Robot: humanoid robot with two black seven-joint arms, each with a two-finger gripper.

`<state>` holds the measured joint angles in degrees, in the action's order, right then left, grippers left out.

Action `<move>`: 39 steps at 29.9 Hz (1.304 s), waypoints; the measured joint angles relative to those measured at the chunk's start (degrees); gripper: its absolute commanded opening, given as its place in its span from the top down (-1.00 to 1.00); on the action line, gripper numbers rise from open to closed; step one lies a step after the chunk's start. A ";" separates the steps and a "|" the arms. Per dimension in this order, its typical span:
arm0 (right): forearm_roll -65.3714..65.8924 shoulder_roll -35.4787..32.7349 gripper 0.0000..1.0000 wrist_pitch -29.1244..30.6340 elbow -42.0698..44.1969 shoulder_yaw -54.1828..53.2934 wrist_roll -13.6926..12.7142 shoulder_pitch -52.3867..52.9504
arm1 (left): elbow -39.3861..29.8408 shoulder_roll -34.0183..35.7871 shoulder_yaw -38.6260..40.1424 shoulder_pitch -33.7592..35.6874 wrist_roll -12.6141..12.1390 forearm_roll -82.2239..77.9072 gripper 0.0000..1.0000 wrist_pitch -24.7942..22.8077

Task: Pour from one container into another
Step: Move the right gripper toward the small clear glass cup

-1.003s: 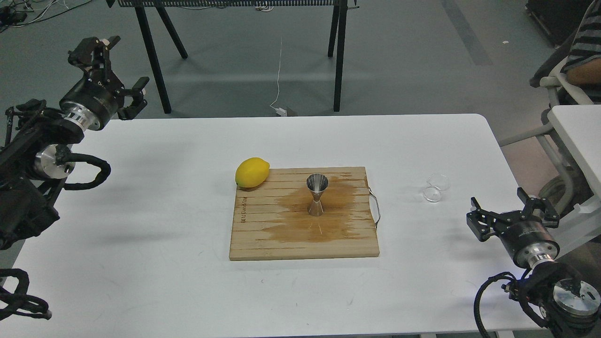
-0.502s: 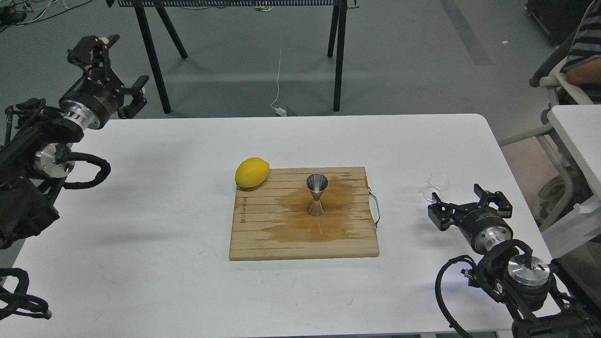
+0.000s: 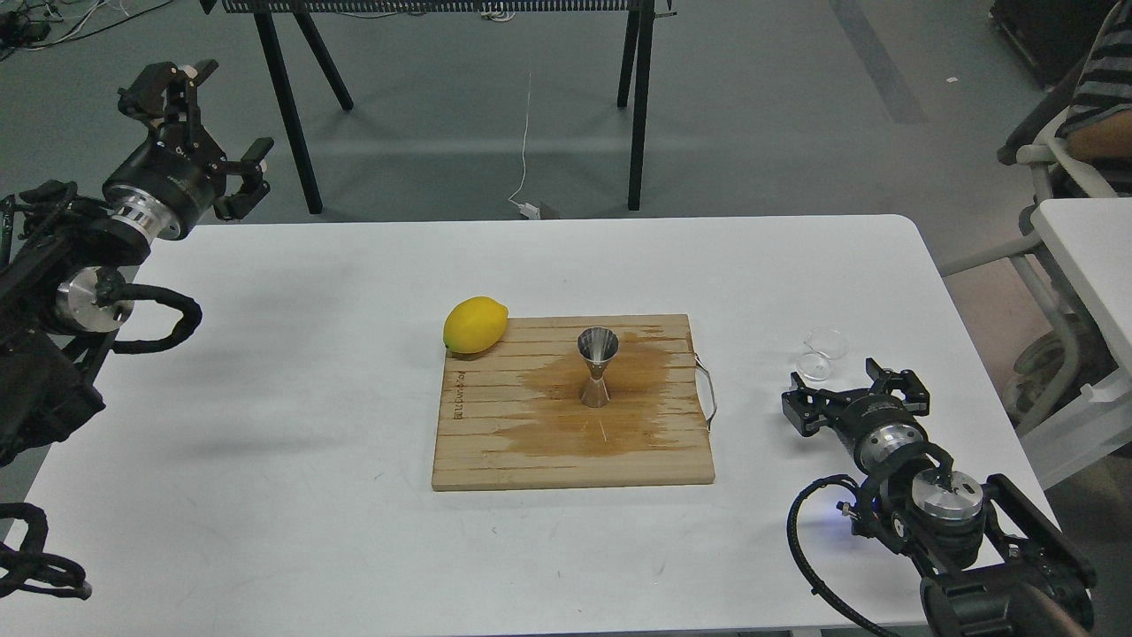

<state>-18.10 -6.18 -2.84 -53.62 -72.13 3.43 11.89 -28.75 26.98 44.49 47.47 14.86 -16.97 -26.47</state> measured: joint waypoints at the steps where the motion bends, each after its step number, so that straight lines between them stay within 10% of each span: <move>1: 0.00 0.23 -0.98 0.27 0.76 0.03 0.00 0.46 | 0.00 0.09 0.00 0.00 0.00 0.00 -0.98 -0.02; 30: 0.00 1.51 -0.77 4.22 11.99 2.46 0.00 8.29 | -0.02 1.53 -0.17 0.05 0.08 0.00 -0.98 -0.13; 39: 0.00 2.32 -0.18 4.66 14.07 2.97 -0.01 9.60 | 0.01 2.15 -0.19 0.05 0.04 0.00 -0.98 -0.08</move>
<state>-18.10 -3.86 1.82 -39.55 -69.16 3.43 21.49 -28.74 29.13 44.30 47.52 14.89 -16.96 -26.55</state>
